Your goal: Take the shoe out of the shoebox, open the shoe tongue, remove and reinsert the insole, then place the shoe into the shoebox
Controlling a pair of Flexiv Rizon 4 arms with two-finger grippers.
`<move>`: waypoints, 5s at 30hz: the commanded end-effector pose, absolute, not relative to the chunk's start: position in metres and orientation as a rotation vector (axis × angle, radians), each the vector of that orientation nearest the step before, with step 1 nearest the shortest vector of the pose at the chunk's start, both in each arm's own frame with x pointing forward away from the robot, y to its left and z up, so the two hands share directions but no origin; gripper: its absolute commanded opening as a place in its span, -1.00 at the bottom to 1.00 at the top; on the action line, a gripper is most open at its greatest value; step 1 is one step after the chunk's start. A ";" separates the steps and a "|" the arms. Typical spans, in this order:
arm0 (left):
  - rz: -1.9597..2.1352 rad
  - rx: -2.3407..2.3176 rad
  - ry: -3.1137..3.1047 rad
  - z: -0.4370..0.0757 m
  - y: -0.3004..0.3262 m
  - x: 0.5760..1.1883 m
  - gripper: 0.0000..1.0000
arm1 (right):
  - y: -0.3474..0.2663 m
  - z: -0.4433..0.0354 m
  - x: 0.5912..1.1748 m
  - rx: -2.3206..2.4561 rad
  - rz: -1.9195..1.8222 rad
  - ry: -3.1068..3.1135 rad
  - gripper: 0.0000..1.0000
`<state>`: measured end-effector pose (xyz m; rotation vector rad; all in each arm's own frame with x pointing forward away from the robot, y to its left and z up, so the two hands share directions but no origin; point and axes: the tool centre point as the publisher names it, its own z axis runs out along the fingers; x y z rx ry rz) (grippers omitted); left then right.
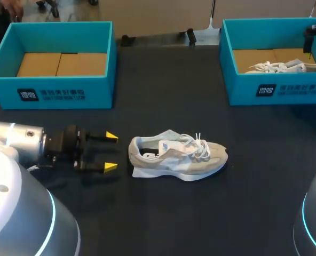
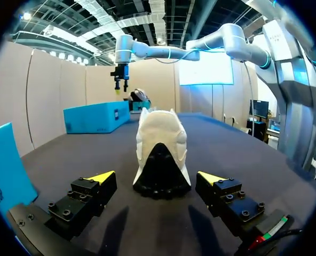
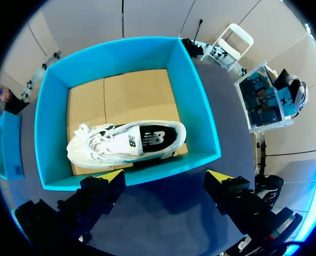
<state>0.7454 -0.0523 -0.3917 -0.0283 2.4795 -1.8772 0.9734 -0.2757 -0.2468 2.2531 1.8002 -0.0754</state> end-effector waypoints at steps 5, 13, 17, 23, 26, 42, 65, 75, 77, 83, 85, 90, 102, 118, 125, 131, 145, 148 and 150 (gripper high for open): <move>-1.856 -0.021 2.538 -0.395 -0.076 0.747 1.00 | -0.276 -0.247 0.973 2.252 -0.073 1.799 1.00; -1.855 -0.042 2.566 -0.401 -0.090 0.739 1.00 | -0.276 -0.247 0.973 2.252 -0.073 1.799 1.00; -1.831 -0.052 2.583 -0.403 -0.092 0.737 1.00 | -0.276 -0.247 0.973 2.252 -0.073 1.799 1.00; -1.818 -0.073 2.580 -0.407 -0.098 0.733 1.00 | -0.276 -0.247 0.973 2.252 -0.073 1.799 1.00; -1.814 -0.089 2.573 -0.406 -0.101 0.734 1.00 | -0.276 -0.247 0.973 2.252 -0.073 1.799 1.00; -1.818 -0.067 2.579 -0.410 -0.121 0.736 1.00 | -0.276 -0.247 0.973 2.252 -0.073 1.799 1.00; -1.792 -0.094 2.591 -0.424 -0.137 0.737 0.59 | -0.276 -0.247 0.973 2.252 -0.073 1.799 1.00; -1.787 -0.096 2.588 -0.421 -0.136 0.736 -1.00 | -0.276 -0.247 0.973 2.252 -0.073 1.799 1.00; -1.794 -0.099 2.587 -0.420 -0.135 0.736 -1.00 | -0.276 -0.247 0.973 2.252 -0.073 1.799 1.00; -1.794 -0.099 2.587 -0.420 -0.135 0.736 -1.00 | -0.276 -0.247 0.973 2.252 -0.073 1.799 1.00; -1.794 -0.099 2.587 -0.420 -0.135 0.736 -1.00 | -0.276 -0.247 0.973 2.252 -0.073 1.799 1.00; -1.794 -0.099 2.587 -0.420 -0.135 0.736 -1.00 | -0.276 -0.247 0.973 2.252 -0.073 1.799 1.00; -1.794 -0.099 2.587 -0.420 -0.135 0.736 -1.00 | -0.276 -0.247 0.973 2.252 -0.073 1.799 1.00; -1.794 -0.099 2.587 -0.420 -0.135 0.736 -1.00 | -0.262 -0.243 0.968 2.295 -0.080 1.782 1.00; -1.794 -0.099 2.587 -0.420 -0.135 0.736 -1.00 | -0.231 -0.229 0.958 2.275 -0.118 1.798 1.00; -1.794 -0.099 2.587 -0.420 -0.135 0.736 -1.00 | -0.190 -0.227 0.943 2.266 -0.076 1.841 1.00; -1.794 -0.099 2.587 -0.420 -0.135 0.736 -1.00 | -0.090 -0.220 0.897 2.225 -0.058 1.907 1.00; -1.794 -0.099 2.587 -0.420 -0.135 0.736 -1.00 | -0.065 -0.222 0.887 2.209 -0.030 1.941 1.00; -1.794 -0.099 2.587 -0.420 -0.135 0.736 -1.00 | -0.047 -0.225 0.880 2.206 -0.027 1.961 1.00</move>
